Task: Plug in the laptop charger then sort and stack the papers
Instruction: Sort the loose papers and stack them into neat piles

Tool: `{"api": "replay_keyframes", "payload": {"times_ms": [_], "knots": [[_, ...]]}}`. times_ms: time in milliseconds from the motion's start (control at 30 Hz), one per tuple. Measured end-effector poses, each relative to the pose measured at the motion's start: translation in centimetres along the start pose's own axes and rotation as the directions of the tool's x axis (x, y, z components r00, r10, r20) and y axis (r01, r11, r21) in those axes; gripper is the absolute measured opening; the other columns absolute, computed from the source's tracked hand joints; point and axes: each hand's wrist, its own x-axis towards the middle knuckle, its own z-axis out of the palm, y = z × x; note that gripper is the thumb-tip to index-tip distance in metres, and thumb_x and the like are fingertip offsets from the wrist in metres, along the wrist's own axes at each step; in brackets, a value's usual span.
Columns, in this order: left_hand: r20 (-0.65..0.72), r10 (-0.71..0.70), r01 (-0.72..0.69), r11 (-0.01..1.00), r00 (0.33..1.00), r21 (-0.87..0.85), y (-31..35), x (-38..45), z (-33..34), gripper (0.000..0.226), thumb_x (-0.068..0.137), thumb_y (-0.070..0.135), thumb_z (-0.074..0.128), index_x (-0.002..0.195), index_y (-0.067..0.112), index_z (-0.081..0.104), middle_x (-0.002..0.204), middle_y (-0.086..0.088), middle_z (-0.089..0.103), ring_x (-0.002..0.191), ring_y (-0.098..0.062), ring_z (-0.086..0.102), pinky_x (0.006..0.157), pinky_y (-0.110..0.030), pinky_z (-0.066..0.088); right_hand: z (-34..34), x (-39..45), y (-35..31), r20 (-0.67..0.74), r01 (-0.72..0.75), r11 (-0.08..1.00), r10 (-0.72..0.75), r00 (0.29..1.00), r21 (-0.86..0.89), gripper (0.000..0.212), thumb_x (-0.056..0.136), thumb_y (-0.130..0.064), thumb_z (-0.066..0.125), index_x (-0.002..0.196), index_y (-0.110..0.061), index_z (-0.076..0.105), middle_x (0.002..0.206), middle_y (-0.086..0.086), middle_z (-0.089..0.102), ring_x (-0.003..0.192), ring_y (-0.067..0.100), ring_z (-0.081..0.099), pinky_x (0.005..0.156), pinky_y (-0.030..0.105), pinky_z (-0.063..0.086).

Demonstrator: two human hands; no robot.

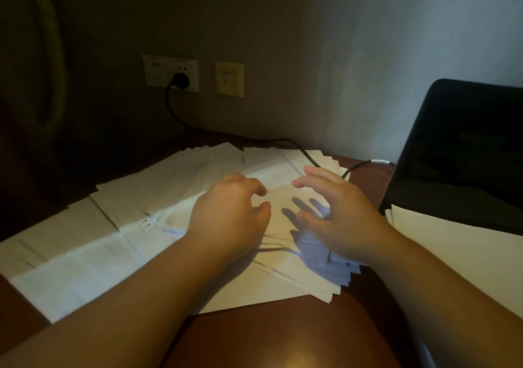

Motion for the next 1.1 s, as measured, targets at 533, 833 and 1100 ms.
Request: {"api": "replay_keyframes", "payload": {"times_ms": [533,833,1100], "knots": [[0.240,0.169,-0.232,0.937,0.956,0.261,0.4,-0.4,-0.9,0.066,0.081,0.071,0.060,0.140,0.046,0.046,0.140,0.017,0.056,0.127,-0.012,0.052,0.111,-0.046,0.040,0.7,-0.1,0.1,0.201,-0.025,0.995,0.045,0.979,-0.101,0.071,0.081,-0.052,0.072,0.144,-0.041,0.043,0.144,-0.018,0.050,0.124,0.006,0.049,0.093,0.024,0.035],[0.270,0.218,-0.280,0.935,0.938,0.216,0.2,-0.5,-1.8,0.030,0.093,0.048,0.056,0.122,0.044,0.064,0.120,0.018,0.066,0.106,-0.006,0.059,0.101,-0.033,0.047,0.0,-0.2,-1.0,0.138,0.000,1.000,0.004,0.990,-0.028,0.021,0.091,-0.033,0.067,0.111,-0.033,0.072,0.122,-0.007,0.064,0.105,0.012,0.060,0.083,0.025,0.054],[0.118,0.248,-0.263,0.955,0.961,0.134,0.3,0.0,-2.4,0.018,0.100,0.030,0.053,0.111,0.030,0.068,0.115,0.009,0.059,0.099,-0.009,0.054,0.085,-0.018,0.048,0.0,-0.2,-1.0,0.218,-0.008,0.992,0.036,0.975,-0.125,0.033,0.086,-0.039,0.072,0.119,-0.035,0.067,0.145,-0.009,0.048,0.123,0.014,0.050,0.087,0.026,0.046]]}}
